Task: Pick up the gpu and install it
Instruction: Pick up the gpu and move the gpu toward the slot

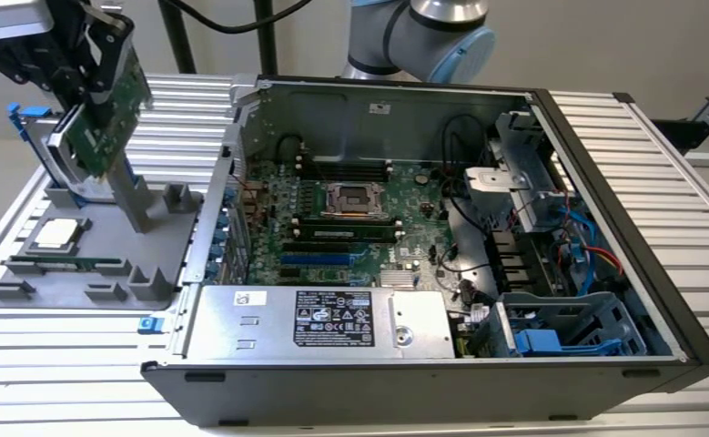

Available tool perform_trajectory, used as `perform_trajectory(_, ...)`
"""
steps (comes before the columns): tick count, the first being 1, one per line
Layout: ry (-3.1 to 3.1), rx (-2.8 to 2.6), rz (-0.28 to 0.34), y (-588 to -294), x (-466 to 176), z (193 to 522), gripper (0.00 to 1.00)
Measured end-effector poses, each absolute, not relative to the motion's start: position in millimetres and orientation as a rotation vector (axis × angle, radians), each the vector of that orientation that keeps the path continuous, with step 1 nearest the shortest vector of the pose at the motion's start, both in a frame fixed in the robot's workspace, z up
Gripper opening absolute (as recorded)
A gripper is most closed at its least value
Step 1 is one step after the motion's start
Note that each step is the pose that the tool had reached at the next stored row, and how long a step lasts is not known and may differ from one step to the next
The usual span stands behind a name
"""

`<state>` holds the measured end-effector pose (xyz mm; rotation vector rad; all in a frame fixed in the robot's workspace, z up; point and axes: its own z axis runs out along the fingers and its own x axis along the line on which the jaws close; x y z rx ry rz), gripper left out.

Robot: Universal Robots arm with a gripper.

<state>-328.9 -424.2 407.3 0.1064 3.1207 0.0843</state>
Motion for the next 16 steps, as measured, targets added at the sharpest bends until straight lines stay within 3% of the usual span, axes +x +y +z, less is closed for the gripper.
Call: perform_trajectory(16, 3.121, 0.106, 0.084, -424.2, -328.9, 410.3, 0.00)
